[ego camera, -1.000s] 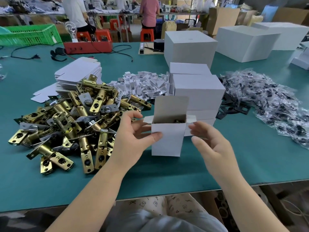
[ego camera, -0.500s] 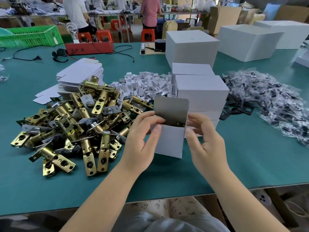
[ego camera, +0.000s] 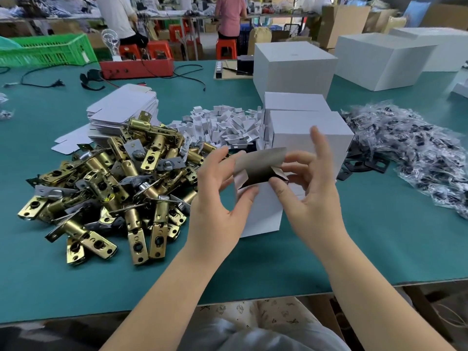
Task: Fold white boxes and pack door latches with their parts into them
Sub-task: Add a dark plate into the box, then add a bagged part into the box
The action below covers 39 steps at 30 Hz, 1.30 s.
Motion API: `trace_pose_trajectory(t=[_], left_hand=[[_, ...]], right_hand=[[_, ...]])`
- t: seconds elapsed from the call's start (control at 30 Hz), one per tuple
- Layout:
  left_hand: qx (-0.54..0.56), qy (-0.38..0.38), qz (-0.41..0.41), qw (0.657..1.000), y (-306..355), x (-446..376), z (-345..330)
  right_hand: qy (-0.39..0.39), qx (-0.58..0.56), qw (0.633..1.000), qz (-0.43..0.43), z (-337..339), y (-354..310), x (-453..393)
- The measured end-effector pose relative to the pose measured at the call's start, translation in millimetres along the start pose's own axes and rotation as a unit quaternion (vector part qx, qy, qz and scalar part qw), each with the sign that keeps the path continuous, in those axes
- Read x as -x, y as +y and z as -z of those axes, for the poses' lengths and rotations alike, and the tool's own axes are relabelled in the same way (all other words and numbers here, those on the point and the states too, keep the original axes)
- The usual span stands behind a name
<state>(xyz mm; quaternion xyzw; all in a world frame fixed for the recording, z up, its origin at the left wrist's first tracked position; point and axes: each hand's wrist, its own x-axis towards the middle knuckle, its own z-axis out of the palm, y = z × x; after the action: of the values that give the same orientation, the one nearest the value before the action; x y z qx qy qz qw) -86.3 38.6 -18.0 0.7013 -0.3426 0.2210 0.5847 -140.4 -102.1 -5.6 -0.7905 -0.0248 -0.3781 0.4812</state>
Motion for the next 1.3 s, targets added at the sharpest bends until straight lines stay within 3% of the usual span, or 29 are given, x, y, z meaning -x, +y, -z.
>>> trace_pose_trajectory(t=[0.07,0.17,0.3,0.47,0.53,0.6,0.67,0.7,0.87,1.07,1.3], left_hand=[[0.007,-0.013,0.0,1.0,0,-3,2],[0.08,-0.047,0.045,0.995,0,-10,9],[0.212,-0.077,0.098,0.969,3,-19,19],[0.255,-0.069,0.166,0.95,5,-23,8],[0.212,-0.051,0.145,0.965,9,-22,5],[0.104,-0.043,0.051,0.992,9,-22,8],[0.0,-0.058,-0.072,0.996,4,-18,12],[-0.005,-0.07,-0.091,0.993,3,-15,14],[-0.02,-0.077,-0.052,0.995,-2,-7,15],[-0.041,-0.06,-0.042,0.997,-3,-13,13],[0.032,-0.07,0.003,0.997,0,-23,16]], right_hand=[[-0.025,0.058,0.997,0.038,1,3,-3],[-0.027,0.036,0.998,0.047,4,2,-4],[-0.052,-0.14,0.988,-0.045,5,-4,-3],[-0.032,-0.256,0.957,-0.133,-3,-7,-10],[-0.022,-0.294,0.942,-0.159,-6,-10,-11],[-0.024,-0.268,0.952,-0.146,-7,-11,-9],[-0.036,-0.231,0.966,-0.115,-5,-10,-3],[-0.048,-0.213,0.971,-0.101,-5,-8,2],[-0.081,-0.119,0.987,-0.072,-2,0,10],[-0.07,-0.133,0.982,-0.115,-5,-3,-1],[-0.073,-0.132,0.979,-0.135,-3,-5,-7]])
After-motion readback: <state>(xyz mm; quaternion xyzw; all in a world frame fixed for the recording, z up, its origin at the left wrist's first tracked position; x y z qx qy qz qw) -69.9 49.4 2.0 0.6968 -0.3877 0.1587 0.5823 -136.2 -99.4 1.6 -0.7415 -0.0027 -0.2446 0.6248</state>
